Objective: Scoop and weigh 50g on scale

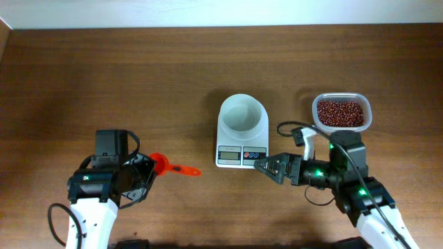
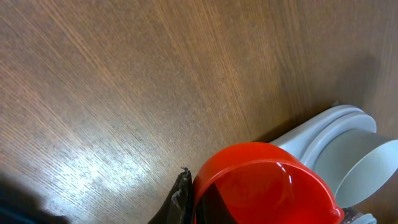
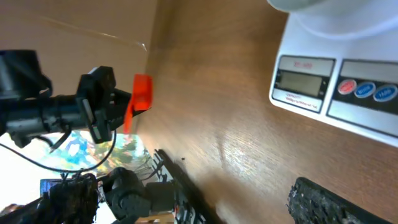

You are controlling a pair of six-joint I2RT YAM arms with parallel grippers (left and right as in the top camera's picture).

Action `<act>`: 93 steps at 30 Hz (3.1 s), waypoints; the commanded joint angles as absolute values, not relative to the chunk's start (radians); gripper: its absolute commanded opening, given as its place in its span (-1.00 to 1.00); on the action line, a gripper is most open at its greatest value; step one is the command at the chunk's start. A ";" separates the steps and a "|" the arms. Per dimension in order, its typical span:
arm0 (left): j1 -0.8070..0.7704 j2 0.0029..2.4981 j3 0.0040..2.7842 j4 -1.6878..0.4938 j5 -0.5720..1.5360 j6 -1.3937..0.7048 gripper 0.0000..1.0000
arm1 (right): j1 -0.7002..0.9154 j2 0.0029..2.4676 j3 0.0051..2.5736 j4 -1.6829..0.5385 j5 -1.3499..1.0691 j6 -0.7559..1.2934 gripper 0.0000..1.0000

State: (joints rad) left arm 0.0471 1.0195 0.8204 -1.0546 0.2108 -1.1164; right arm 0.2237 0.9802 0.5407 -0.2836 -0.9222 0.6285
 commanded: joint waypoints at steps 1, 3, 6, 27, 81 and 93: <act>0.031 1.019 0.833 -1.080 0.198 -1.148 -1.00 | 0.271 1.014 0.560 -0.277 -0.941 0.649 0.93; -0.004 1.019 0.833 -1.093 0.197 -1.206 -1.00 | 0.333 1.025 0.560 -0.231 -0.910 0.693 0.86; -0.079 1.020 0.833 -1.093 0.169 -1.271 -1.00 | 0.465 1.044 0.560 -0.104 -0.818 0.793 0.80; -0.289 1.022 0.833 -1.055 0.157 -1.474 -1.00 | 0.747 1.229 0.560 0.253 -0.612 1.056 0.11; -0.340 1.095 0.833 -0.981 0.252 -1.334 -1.00 | 0.812 1.235 0.560 0.304 -0.519 1.025 -0.54; -0.340 1.096 0.833 -0.955 0.265 -1.308 -1.00 | 0.812 1.235 0.560 0.304 -0.519 1.025 -0.58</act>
